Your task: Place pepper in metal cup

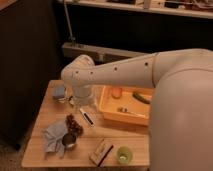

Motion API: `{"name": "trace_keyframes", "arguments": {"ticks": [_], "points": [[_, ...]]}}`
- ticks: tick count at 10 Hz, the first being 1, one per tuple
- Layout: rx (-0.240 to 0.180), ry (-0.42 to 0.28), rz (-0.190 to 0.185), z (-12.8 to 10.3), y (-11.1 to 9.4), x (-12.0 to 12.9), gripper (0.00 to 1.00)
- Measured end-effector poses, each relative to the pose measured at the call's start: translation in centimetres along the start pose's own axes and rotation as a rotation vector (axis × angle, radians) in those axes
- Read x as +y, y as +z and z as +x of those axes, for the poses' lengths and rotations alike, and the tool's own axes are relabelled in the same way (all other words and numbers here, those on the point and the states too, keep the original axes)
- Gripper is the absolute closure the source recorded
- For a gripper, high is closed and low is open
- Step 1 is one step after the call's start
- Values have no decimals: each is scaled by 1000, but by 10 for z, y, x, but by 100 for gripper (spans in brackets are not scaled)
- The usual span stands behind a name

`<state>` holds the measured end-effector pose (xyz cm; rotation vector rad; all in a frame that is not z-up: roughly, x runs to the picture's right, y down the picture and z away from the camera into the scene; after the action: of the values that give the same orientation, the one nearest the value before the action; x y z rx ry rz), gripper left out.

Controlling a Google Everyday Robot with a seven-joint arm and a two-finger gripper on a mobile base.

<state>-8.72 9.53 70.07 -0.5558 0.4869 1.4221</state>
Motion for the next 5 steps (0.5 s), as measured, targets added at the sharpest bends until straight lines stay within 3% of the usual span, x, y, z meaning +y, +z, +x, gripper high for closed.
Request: {"name": "trace_keyframes", "arguments": {"ticks": [3,5], "points": [[-94,-84,16,7,-29,-63,35],[-150,-114,16,17,-61,-115,35]]}}
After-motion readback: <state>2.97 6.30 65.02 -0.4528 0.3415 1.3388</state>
